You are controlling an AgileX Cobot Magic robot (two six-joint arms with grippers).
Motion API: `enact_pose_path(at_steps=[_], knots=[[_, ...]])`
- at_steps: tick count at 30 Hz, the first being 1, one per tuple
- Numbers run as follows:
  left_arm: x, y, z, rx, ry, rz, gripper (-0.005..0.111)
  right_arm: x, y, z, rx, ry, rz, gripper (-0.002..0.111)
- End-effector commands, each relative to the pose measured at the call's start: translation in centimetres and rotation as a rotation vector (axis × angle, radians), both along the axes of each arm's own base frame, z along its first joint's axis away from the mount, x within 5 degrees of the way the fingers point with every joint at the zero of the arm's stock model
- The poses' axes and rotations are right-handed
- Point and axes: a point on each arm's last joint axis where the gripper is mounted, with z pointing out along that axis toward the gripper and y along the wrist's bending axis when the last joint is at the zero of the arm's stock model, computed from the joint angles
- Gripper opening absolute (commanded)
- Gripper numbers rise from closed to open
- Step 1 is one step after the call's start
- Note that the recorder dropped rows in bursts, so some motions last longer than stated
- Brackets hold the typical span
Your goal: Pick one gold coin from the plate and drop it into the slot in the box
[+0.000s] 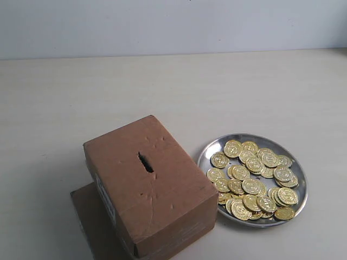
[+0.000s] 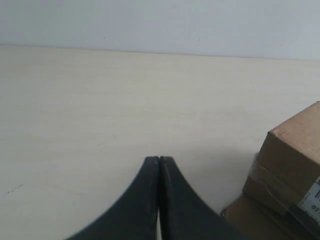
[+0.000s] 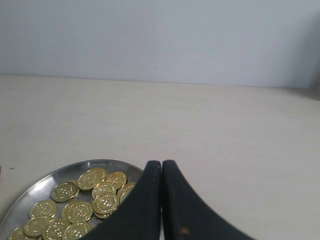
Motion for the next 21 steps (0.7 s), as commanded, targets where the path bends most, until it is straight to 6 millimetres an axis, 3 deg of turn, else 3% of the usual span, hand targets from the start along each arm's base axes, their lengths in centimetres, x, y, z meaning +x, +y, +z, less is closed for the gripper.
enact_pose_path(at_steps=[1, 5, 7, 9, 11, 13, 15, 19, 21], knots=[[0.0, 0.0, 0.0, 0.01, -0.015, -0.007, 0.0, 0.0, 0.0, 0.0, -0.007, -0.013, -0.006, 0.0], [0.1, 0.2, 0.4, 0.13, -0.081, -0.015, 0.0, 0.0, -0.1, 0.2, -0.079, -0.037, -0.001, 0.0], [0.3, 0.1, 1.3, 0.052, -0.167, 0.003, 0.0, 0.1, -0.1, 1.0, -0.05, -0.13, -0.001, 0.0], [0.3, 0.1, 2.2, -0.158, -0.233, 0.033, 0.0, 0.2, 0.0, 2.2, 0.193, -0.242, -0.017, 0.0], [0.3, 0.2, 3.0, -0.206, -0.307, 0.044, 0.0, 0.1, -0.2, 2.9, 0.625, -0.3, -0.048, 0.0], [0.3, 0.3, 3.7, -0.219, -0.383, 0.052, 0.0, 0.1, -0.4, 3.1, 0.915, -0.308, -0.071, 0.0], [0.3, 0.4, 3.8, -0.298, -0.387, 0.06, 0.0, 0.1, -0.5, 3.2, 1.022, -0.311, -0.081, 0.0], [0.3, 0.4, 3.6, -0.499, -0.327, 0.077, 0.0, 0.1, -0.6, 3.2, 1.05, -0.315, -0.083, 0.0], [0.3, 0.3, 3.5, -0.505, -0.315, 0.077, 0.0, 0.1, -0.6, 3.3, 1.066, -0.319, -0.084, 0.0]])
